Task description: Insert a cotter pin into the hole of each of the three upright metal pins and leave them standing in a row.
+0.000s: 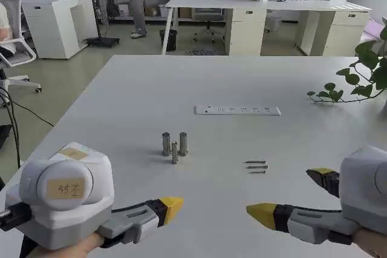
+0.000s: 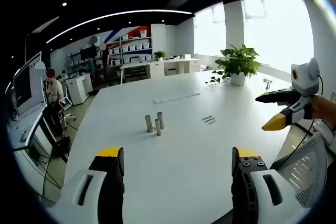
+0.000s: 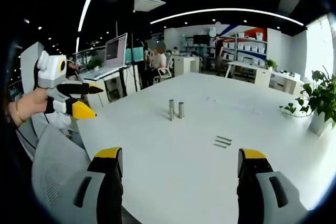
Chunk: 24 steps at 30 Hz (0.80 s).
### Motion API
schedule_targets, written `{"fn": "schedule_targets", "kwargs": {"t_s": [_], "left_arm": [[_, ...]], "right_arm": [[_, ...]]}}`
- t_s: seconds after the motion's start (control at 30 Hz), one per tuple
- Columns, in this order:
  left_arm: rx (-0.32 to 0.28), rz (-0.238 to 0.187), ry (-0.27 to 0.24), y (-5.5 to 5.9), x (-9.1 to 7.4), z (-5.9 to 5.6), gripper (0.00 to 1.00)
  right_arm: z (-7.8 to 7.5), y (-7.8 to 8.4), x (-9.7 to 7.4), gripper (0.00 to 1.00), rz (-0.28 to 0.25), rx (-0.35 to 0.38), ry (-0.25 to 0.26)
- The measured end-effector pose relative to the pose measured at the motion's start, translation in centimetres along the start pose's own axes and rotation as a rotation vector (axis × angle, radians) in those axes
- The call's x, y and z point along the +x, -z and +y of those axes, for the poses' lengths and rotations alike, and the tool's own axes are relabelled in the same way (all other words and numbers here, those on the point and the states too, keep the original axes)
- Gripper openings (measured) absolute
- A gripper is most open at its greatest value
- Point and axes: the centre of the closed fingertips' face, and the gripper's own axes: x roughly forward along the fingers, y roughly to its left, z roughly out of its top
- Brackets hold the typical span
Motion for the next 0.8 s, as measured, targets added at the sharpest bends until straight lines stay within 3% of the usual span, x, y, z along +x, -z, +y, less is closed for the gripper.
{"fn": "schedule_targets", "kwargs": {"t_s": [0.8], "left_arm": [[-0.002,0.006,-0.015,0.81,0.65,0.41,0.81]], "right_arm": [[-0.14,0.36,0.43,0.96,-0.003,0.017,-0.016]]}}
